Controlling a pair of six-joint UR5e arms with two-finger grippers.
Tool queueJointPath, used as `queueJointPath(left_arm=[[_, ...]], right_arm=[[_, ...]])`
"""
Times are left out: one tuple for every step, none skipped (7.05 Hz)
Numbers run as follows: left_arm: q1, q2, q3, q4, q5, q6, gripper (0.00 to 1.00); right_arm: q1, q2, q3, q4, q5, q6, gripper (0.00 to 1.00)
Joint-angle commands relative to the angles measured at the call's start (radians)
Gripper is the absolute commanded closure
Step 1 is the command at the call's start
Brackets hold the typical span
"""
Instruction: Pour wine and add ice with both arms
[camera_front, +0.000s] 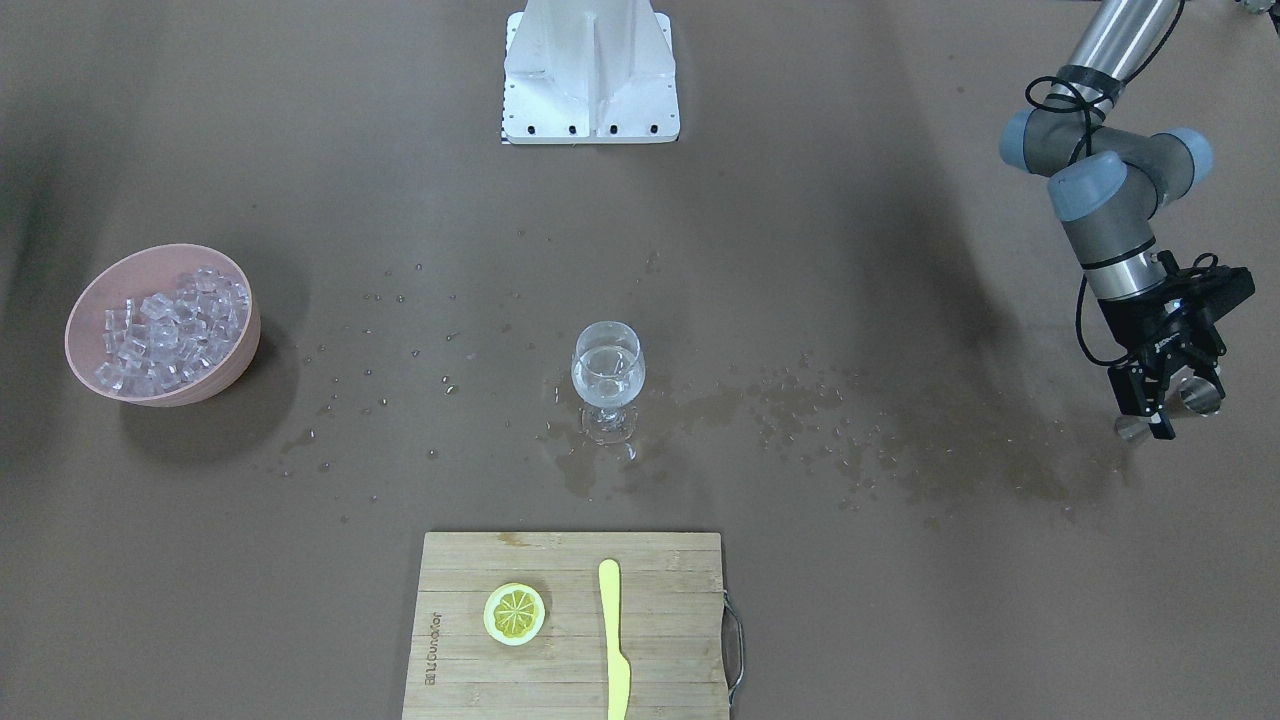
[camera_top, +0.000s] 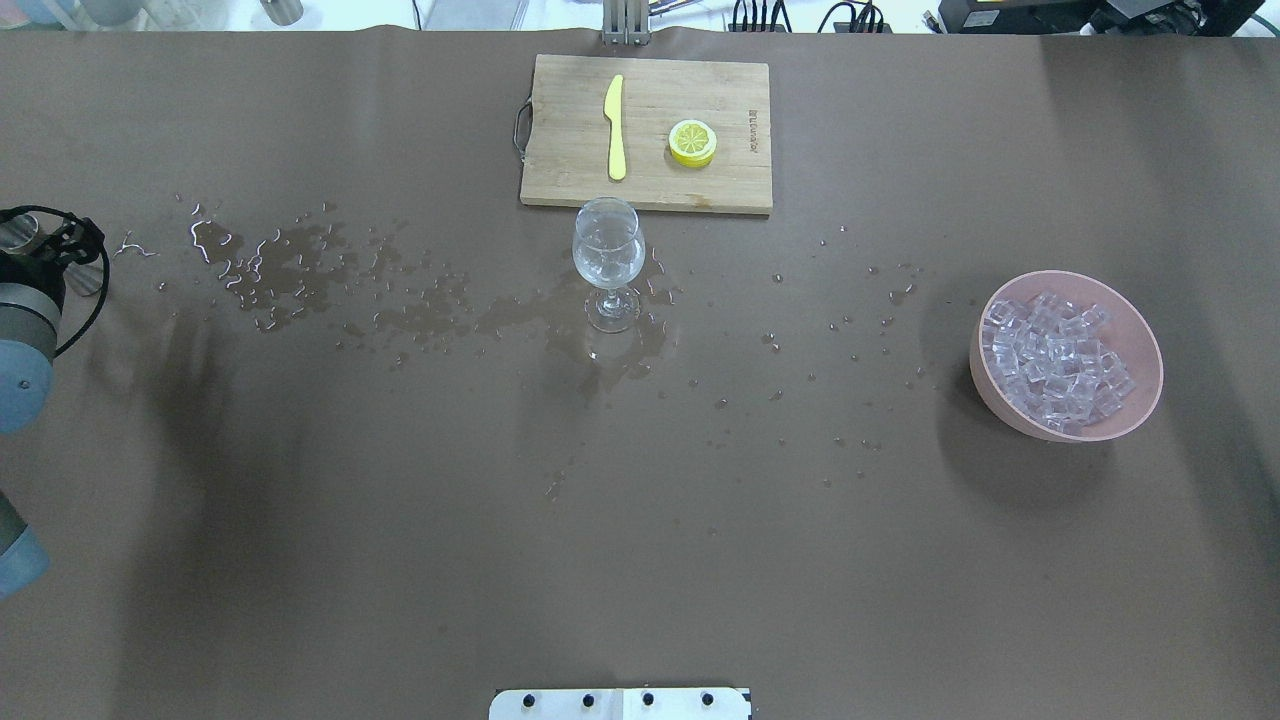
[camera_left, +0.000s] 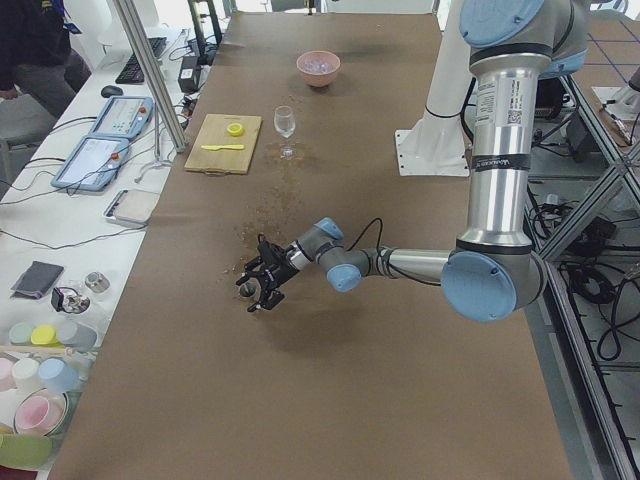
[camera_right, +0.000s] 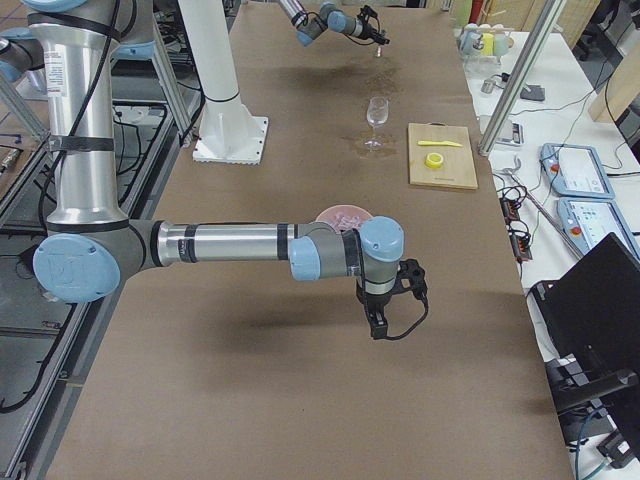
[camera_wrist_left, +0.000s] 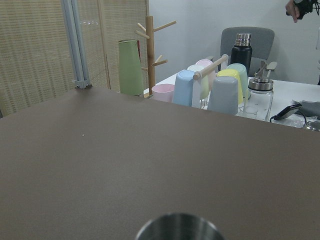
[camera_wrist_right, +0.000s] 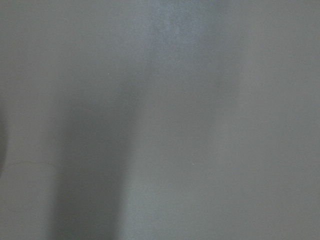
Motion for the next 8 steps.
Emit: queueJointPath(left_arm=[[-0.003,0.014,-0.015,-0.041,-0.007,0.089,0.02],[-0.005,0.020,-0.012,-0.108,-0.010,0.123,0.02],[-0.006,0.034,-0.027,-0.112,-0.010,0.165,0.02],[-0.006,0.043,-0.039,-0.112,-0.012,0.185,0.02],[-0.008,0.072,-0.070,-0.125,-0.033,0.244,0.02],[-0.009,0.125,-0.111,-0.164,-0.090,0.287,0.02],[-0.017,0.167,-0.165,-0.169,-0.146,0.335,0.02],[-0.020,0.192,-0.218,-0.169,-0.193,0.366,0.02]], right_arm=[[0.000,0.001,0.000,0.000,0.000,0.000,0.00],[0.000,0.001,0.001,-0.001,0.000,0.000,0.00],[0.000,0.001,0.001,0.000,0.000,0.000,0.00],[0.000,0.004,0.000,0.000,0.000,0.000,0.00],[0.000,0.004,0.000,-0.001,0.000,0.000,0.00],[0.000,0.005,0.000,0.000,0.000,0.000,0.00],[0.000,0.005,0.001,0.000,0.000,0.000,0.00],[0.000,0.007,0.001,0.000,0.000,0.000,0.00]])
